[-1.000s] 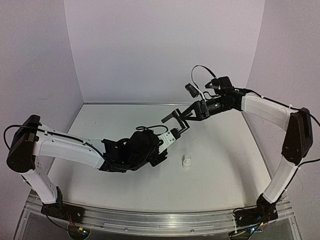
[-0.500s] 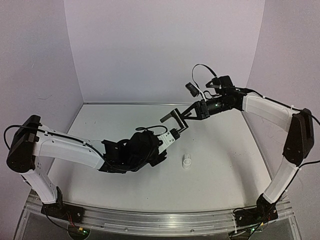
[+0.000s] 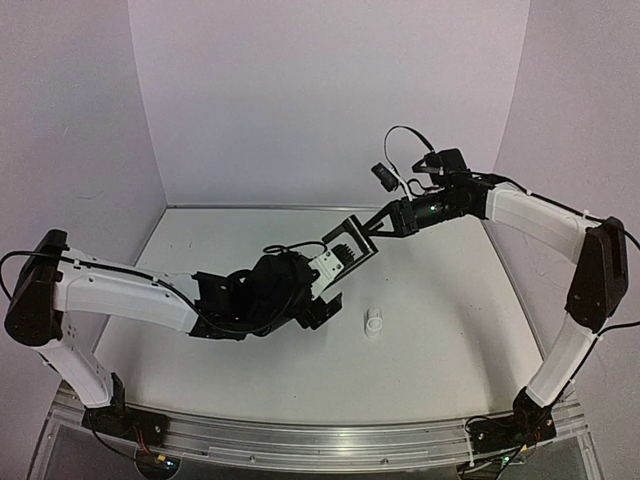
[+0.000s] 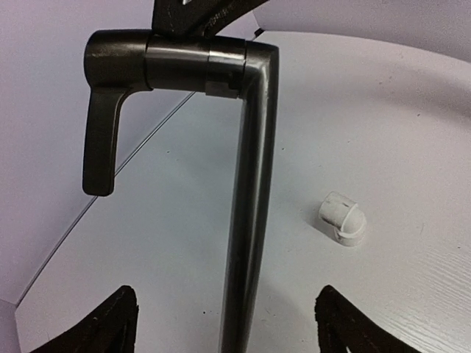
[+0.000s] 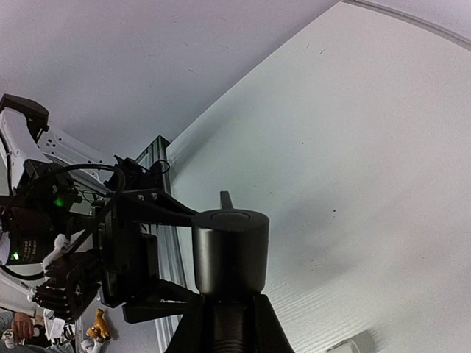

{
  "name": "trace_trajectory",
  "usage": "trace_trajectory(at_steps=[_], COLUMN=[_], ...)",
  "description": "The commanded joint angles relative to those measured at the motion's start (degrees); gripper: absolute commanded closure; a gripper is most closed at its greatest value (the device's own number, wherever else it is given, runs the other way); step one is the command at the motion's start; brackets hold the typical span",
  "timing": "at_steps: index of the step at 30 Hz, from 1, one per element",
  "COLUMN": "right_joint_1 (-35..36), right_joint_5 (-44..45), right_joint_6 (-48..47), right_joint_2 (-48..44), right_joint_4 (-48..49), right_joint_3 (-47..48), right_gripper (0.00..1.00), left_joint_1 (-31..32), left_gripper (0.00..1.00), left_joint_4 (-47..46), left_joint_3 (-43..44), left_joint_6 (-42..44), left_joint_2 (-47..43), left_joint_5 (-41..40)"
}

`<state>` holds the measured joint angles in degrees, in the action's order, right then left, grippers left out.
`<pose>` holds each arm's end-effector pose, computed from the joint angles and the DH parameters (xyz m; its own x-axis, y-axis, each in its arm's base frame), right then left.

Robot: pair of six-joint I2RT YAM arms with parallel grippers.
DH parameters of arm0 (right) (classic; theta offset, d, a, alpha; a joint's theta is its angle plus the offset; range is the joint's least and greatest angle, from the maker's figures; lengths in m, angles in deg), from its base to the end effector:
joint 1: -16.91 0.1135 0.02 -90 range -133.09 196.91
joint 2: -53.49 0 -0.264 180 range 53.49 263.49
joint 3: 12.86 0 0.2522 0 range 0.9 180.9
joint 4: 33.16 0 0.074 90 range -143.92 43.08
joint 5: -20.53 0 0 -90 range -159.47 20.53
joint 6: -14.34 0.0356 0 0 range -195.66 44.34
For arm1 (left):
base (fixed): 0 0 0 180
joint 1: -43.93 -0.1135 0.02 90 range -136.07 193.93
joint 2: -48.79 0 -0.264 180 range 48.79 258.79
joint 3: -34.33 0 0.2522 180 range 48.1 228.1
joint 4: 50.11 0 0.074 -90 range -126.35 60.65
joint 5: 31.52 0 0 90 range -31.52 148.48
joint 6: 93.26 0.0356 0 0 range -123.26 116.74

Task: Install the water faucets

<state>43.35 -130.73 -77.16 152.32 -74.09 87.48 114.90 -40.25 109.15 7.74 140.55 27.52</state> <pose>0.3291 0.1985 0.3232 -0.5469 -0.2860 -0.7868 -0.8352 0.1215 0.5364 0.1356 -0.3369 0.2568 -0.0182 0.5546 -0.8319 0.6768 0.6193 0.3980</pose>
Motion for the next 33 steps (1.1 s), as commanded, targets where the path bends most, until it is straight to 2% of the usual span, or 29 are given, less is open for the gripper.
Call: trace_trajectory(at_steps=[1, 5, 12, 17, 20, 26, 29, 33], right_joint_1=[0.20, 0.21, 0.45, 1.85, 2.96, 4.91, 5.54, 6.09], right_joint_5=[0.15, 0.37, -1.42, -2.55, -2.97, -5.77, -7.43, -9.25], right_joint_6=[-1.69, -3.96, -9.29, -13.51, -16.25, -17.28, -16.93, -15.89], right_joint_2=[-4.54, -5.32, -6.89, -7.57, -7.64, -7.63, -7.50, -7.51], right_joint_4=[2.19, 1.98, -0.10, -3.77, -6.43, -9.48, -10.06, -10.14], right_joint_3=[4.56, 5.46, 7.16, 7.41, 7.84, 10.04, 10.99, 11.84], right_gripper=[1.00, 1.00, 1.00, 1.00, 1.00, 1.00, 1.00, 1.00], left_joint_1=[-2.04, -5.39, -12.57, -13.95, -15.80, -19.45, -19.46, -19.46], left_gripper=[0.09, 0.04, 0.01, 0.00, 0.00, 0.02, 0.04, 0.05], left_joint_4=[-4.49, -4.59, -1.67, 7.28, 9.24, 2.15, 0.36, -8.67], left_joint_3=[-4.15, -6.48, -6.43, -1.28, 0.18, -0.44, 0.67, -1.51], left_joint_6=[-4.57, -8.74, -15.29, -14.01, -13.86, -16.82, -17.45, -20.46], left_joint_2=[-10.66, -15.56, -20.15, -18.86, -17.88, -16.01, -13.44, -11.85], left_joint_5=[10.56, 20.93, 39.26, 44.28, 49.89, 61.88, 63.27, 64.65])
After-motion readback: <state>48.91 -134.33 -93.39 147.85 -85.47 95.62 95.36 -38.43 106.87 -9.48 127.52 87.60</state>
